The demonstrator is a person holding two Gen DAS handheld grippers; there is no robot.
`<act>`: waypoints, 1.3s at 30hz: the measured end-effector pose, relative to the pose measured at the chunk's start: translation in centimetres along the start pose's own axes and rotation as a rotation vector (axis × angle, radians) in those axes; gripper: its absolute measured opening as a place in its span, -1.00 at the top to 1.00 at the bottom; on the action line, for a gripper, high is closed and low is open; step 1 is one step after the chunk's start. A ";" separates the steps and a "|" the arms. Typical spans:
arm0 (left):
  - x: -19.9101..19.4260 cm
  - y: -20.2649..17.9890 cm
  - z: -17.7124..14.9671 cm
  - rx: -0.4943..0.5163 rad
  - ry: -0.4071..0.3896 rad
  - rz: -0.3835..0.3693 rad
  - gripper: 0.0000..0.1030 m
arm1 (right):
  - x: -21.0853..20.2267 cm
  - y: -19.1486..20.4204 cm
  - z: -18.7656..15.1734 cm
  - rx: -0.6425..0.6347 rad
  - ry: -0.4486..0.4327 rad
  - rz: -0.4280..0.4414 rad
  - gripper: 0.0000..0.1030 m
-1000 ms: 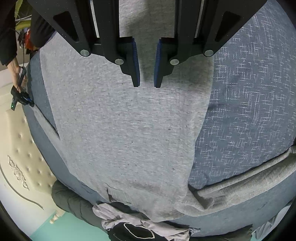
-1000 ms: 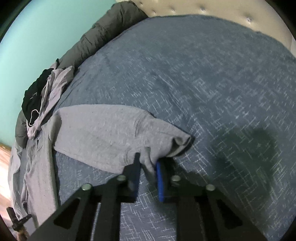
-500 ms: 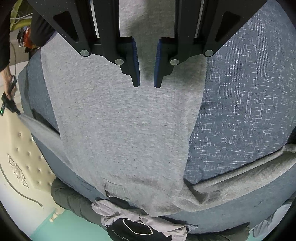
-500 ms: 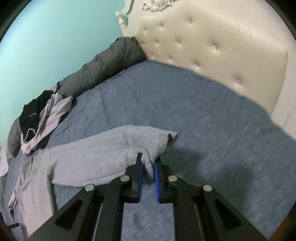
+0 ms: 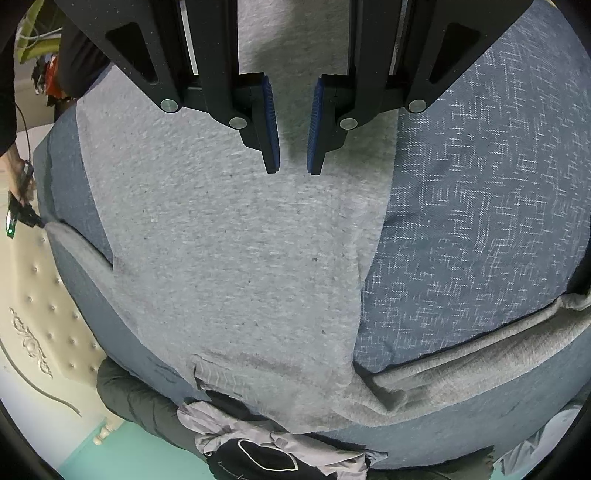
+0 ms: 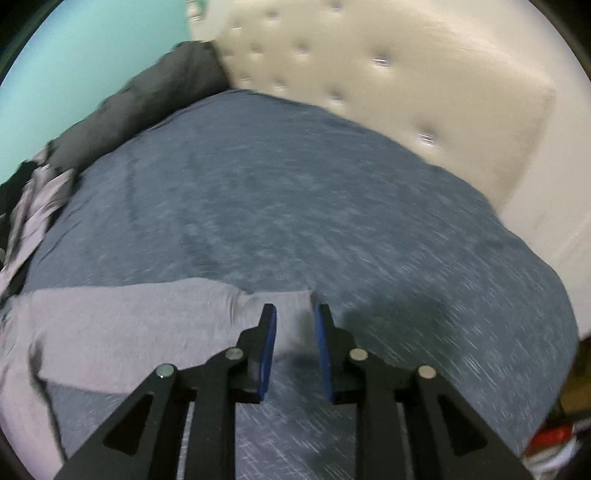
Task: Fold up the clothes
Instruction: 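Grasp the other sleeve cuff with the left gripper and pull it outward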
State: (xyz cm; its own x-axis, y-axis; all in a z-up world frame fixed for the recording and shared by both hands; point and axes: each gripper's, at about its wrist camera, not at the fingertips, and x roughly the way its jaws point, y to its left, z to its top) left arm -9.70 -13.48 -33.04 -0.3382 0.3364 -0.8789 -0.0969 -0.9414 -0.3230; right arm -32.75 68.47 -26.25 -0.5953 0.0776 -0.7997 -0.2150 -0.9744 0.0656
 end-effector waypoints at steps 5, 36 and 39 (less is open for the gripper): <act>-1.1 1.1 0.8 -0.009 -0.023 0.016 0.67 | -2.5 3.0 -2.0 0.009 -0.058 0.112 0.58; -10.0 26.0 4.3 -0.421 -0.232 0.281 -0.17 | -9.5 43.4 -27.7 -0.327 0.198 0.865 0.26; -9.8 27.3 4.0 -0.447 -0.241 0.295 -0.32 | -9.3 43.5 -28.5 -0.333 0.213 0.874 0.26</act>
State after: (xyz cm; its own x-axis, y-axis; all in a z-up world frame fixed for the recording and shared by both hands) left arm -12.72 -42.56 -31.81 -0.4988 -0.0029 -0.8667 0.4202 -0.8754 -0.2390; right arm -14.47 19.31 -32.95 -0.2801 -0.7134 -0.6423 0.4894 -0.6817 0.5438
